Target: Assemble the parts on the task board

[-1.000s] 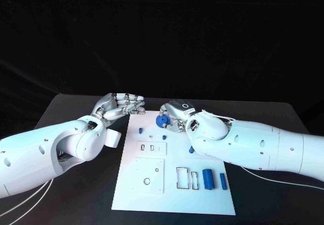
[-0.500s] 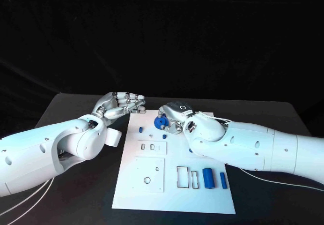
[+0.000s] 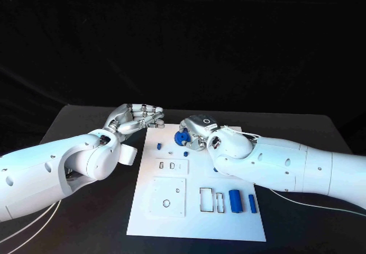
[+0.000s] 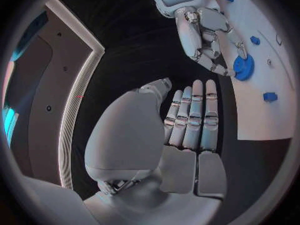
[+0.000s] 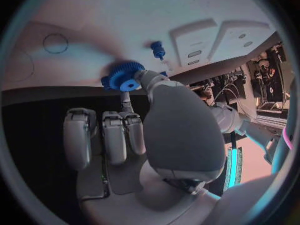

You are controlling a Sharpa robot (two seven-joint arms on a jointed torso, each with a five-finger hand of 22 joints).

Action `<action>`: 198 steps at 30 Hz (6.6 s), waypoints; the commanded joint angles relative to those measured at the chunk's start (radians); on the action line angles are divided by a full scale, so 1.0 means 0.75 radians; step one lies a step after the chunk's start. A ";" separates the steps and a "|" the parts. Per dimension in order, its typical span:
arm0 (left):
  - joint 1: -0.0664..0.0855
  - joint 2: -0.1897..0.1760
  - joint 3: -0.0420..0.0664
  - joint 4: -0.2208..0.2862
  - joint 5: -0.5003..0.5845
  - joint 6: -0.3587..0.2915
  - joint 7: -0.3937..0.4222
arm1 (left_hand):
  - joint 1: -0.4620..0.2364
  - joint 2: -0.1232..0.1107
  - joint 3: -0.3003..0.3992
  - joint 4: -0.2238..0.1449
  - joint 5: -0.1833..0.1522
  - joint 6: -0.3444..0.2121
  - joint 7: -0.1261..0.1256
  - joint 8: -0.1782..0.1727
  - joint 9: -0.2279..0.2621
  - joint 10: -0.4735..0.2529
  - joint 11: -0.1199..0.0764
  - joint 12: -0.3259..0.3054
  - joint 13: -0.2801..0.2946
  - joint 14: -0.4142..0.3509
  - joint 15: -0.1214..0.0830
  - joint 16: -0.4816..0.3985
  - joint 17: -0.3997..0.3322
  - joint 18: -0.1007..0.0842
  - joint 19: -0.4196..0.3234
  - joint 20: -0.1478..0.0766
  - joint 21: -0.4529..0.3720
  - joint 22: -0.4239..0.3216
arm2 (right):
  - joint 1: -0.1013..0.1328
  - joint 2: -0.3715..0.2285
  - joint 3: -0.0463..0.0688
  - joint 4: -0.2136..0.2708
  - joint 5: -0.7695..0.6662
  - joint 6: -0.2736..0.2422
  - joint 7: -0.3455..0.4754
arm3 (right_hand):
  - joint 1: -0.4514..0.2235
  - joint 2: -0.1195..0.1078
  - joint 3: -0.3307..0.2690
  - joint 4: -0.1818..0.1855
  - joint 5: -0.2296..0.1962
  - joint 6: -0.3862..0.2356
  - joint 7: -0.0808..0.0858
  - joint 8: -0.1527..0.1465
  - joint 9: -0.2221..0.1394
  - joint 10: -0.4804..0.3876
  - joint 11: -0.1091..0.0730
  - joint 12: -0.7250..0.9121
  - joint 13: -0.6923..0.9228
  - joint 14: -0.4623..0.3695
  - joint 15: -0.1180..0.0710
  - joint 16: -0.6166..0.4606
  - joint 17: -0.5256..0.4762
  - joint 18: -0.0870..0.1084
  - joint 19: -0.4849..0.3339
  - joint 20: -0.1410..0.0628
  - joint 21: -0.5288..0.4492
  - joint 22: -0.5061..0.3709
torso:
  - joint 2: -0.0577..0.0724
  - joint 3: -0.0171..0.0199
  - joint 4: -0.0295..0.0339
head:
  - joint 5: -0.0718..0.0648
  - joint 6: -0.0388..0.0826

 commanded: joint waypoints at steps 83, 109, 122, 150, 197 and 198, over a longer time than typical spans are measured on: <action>-0.003 0.012 -0.004 -0.041 0.003 0.056 0.010 | -0.018 -0.008 0.019 -0.002 -0.009 -0.004 0.008 -0.012 -0.002 -0.001 0.009 -0.008 -0.001 -0.008 0.006 -0.013 0.010 0.005 0.001 0.007 -0.002 -0.005 | 0.028 -0.674 -0.001 0.123 0.764 0.101 0.551 | 0.029 0.031 -0.228 -0.047 -0.205 -0.025 0.020 -0.164 0.040 0.094 0.027 -0.052 0.291 0.119 0.025 -0.012 0.259 0.001 -0.038 0.034 -0.094 0.124 | -0.021 0.0189 -0.0394 | -0.034 0.016; -0.003 0.008 -0.004 -0.042 0.003 0.058 0.007 | -0.018 -0.008 0.019 -0.002 -0.009 -0.004 0.008 -0.012 -0.002 -0.001 0.009 -0.008 -0.001 -0.008 0.006 -0.013 0.010 0.005 0.001 0.007 -0.002 -0.005 | -0.021 -0.602 0.000 0.061 0.765 0.126 0.544 | 0.050 0.060 -0.230 -0.041 -0.176 -0.002 0.018 -0.160 0.047 0.104 0.025 -0.041 0.303 0.122 0.025 -0.010 0.270 -0.002 -0.030 0.035 -0.086 0.133 | -0.022 0.0163 -0.0393 | -0.030 -0.010; -0.003 0.005 -0.004 -0.040 0.003 0.058 0.006 | -0.019 -0.008 0.024 -0.005 -0.009 -0.003 0.007 -0.012 -0.002 -0.001 0.009 -0.008 -0.001 -0.007 0.006 -0.015 0.013 0.006 0.001 0.007 -0.002 -0.006 | -0.027 -0.577 0.000 0.045 0.765 0.126 0.538 | 0.069 0.086 -0.203 -0.041 -0.177 0.019 0.015 -0.159 0.050 0.111 0.022 -0.032 0.312 0.123 0.021 -0.009 0.276 -0.003 -0.025 0.032 -0.080 0.140 | -0.024 0.0169 -0.0396 | -0.024 -0.016; -0.003 0.005 -0.004 -0.042 0.003 0.060 0.004 | -0.019 -0.008 0.024 -0.005 -0.009 -0.003 0.007 -0.012 -0.002 -0.001 0.009 -0.008 -0.001 -0.007 0.006 -0.015 0.013 0.006 0.001 0.007 -0.002 -0.006 | -0.033 -0.550 0.000 0.020 0.760 0.128 0.518 | 0.074 0.106 -0.168 -0.041 -0.188 0.054 0.005 -0.154 0.054 0.121 0.014 -0.019 0.325 0.126 0.015 -0.006 0.288 -0.006 -0.016 0.026 -0.071 0.151 | -0.025 0.0186 -0.0399 | -0.021 -0.022; -0.003 0.016 -0.004 -0.068 0.003 0.063 0.002 | -0.023 -0.009 0.032 -0.011 -0.009 -0.002 0.008 -0.014 -0.002 -0.001 0.009 -0.007 -0.001 -0.007 0.006 -0.018 0.019 0.006 0.002 0.007 -0.002 -0.007 | 0.014 -0.549 0.010 0.238 0.670 -0.052 0.293 | 0.008 0.138 0.011 -0.094 -0.217 0.165 -0.044 -0.109 0.092 0.138 -0.031 0.002 0.348 0.131 -0.023 -0.001 0.309 -0.017 0.016 -0.009 -0.034 0.194 | -0.040 0.0129 -0.0412 | -0.015 -0.028; -0.003 0.018 -0.004 -0.071 0.003 0.064 0.002 | -0.023 -0.009 0.032 -0.011 -0.009 -0.002 0.008 -0.014 -0.002 -0.001 0.009 -0.007 -0.001 -0.007 0.006 -0.018 0.019 0.006 0.002 0.007 -0.002 -0.007 | 0.020 -0.543 0.010 0.258 0.656 -0.046 0.262 | 0.006 0.139 0.012 -0.093 -0.217 0.165 -0.045 -0.109 0.092 0.139 -0.031 0.002 0.348 0.131 -0.024 -0.001 0.310 -0.018 0.017 -0.010 -0.032 0.196 | -0.042 0.0123 -0.0415 | -0.014 -0.029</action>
